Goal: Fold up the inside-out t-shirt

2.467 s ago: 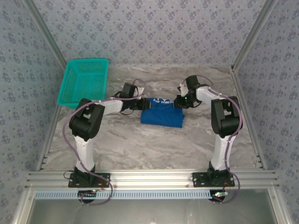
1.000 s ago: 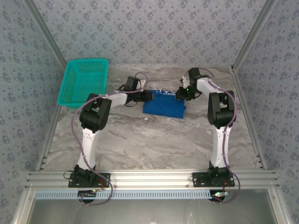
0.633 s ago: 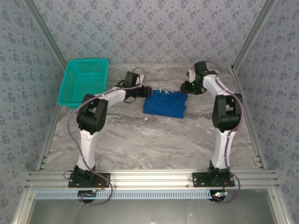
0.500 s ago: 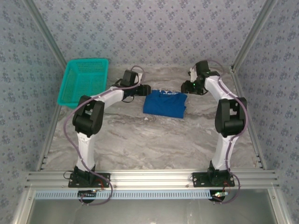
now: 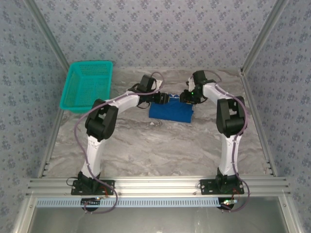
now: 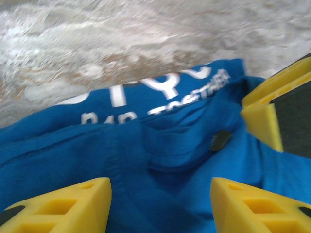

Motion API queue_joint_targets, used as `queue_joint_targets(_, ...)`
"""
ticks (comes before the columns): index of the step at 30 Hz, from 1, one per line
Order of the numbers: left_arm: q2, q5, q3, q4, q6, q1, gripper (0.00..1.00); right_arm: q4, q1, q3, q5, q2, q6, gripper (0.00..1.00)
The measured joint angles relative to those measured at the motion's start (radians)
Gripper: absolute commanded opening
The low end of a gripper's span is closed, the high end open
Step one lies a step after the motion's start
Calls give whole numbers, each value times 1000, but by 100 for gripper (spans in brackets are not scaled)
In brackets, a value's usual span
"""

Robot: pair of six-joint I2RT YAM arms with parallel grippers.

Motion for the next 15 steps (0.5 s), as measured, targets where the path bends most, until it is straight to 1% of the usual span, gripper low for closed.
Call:
queue_joint_targets(2,29,-31,-1,0,-1,7,56,-1,-8,34,-23,39,-8,35)
queue_joint_targets(4,47,-45,-1,14,-5,16,56,4,-13,76,-21,57,-23,36)
queue_joint_targets(8,47,-69,-14,60,-32,26,59,2,-19,89,-21,66,-53,37)
queue_joint_targets(12,29,-74,-18,50,-60,26,62,-32,-24,87,4,34,-82,42)
queue_joint_targets(15,-12,-74,-27,27,-81,27,66,-44,-26,62,16,-45,-90,46)
